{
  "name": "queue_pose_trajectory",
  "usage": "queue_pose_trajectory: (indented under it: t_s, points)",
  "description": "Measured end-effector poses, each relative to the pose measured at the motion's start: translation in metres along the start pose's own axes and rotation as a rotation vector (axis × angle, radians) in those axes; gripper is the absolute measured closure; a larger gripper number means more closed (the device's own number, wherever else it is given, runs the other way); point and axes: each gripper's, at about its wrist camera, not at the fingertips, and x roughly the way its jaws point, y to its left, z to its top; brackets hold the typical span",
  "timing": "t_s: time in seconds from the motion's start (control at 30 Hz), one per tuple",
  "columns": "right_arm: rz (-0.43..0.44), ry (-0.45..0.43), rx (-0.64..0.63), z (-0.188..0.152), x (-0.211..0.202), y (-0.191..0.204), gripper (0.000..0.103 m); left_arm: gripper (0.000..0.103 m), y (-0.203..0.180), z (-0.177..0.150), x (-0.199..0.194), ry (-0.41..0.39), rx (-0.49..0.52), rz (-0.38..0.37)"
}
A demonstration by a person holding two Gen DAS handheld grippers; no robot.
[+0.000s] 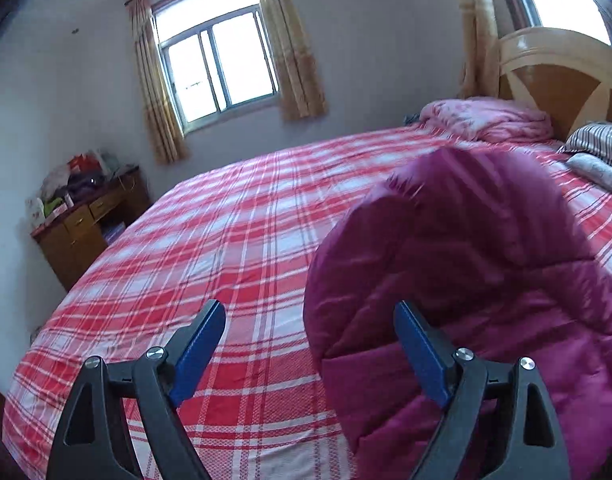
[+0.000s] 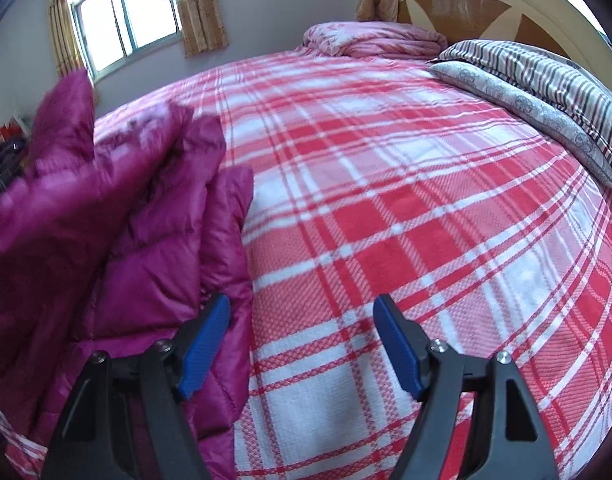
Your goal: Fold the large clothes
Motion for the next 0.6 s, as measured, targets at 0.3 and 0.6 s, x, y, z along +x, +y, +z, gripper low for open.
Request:
queue_pose_trajectory:
  t_s: [0.3, 0.6]
  points:
    - [0.299, -0.055, -0.154, 0.086, -0.036, 0.069, 0.026, 0.016, -0.024, -0.006, 0.01, -0.009, -0.017, -0.103]
    - [0.314, 0.174, -0.153, 0.028, 0.025, 0.062, 0.085, 0.016, -0.06, 0.001, -0.004, -0.058, 0.083, -0.19]
